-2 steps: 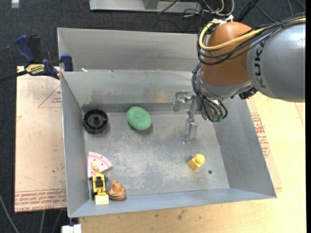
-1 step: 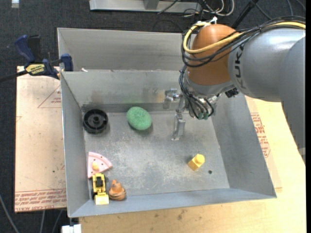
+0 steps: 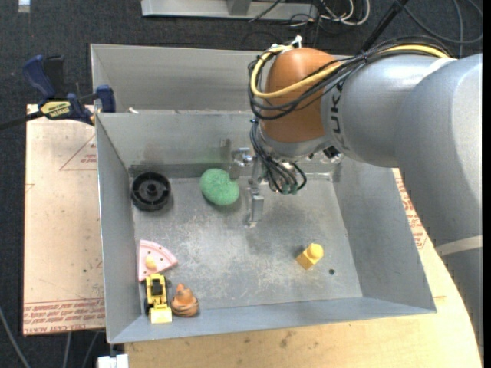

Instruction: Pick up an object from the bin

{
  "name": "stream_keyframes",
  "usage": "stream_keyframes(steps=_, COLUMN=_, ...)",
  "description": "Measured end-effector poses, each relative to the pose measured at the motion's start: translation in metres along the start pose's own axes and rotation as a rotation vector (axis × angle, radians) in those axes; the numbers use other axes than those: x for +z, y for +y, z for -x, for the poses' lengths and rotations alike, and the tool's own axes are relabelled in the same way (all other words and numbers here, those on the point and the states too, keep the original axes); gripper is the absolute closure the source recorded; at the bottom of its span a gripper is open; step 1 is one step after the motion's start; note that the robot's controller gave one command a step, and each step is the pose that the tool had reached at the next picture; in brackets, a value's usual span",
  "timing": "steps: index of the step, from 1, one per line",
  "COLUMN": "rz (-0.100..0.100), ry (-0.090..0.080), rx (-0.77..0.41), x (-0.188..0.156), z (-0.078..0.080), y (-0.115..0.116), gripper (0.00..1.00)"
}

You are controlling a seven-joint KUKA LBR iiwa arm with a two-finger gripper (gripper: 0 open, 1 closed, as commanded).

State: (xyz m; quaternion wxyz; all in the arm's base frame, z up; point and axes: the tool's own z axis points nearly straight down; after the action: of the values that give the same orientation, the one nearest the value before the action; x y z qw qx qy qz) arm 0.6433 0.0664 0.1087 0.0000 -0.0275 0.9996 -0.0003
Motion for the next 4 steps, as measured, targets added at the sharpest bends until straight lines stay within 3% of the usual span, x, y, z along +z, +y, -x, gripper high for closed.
stream_keyframes(steps=1, rz=0.005, ry=-0.004, rx=-0.011, x=0.013, z=-0.001, y=0.023, gripper=0.0)
stream_keyframes(steps=2, rz=0.002, ry=-0.006, rx=0.064, x=0.021, z=0.006, y=0.013, gripper=1.0)
stream_keyframes(steps=3, rz=0.002, ry=-0.003, rx=0.064, x=0.021, z=0.005, y=0.012, gripper=0.0)
stream_keyframes(steps=4, rz=0.002, ry=-0.004, rx=0.064, x=0.021, z=0.005, y=0.012, gripper=0.0)
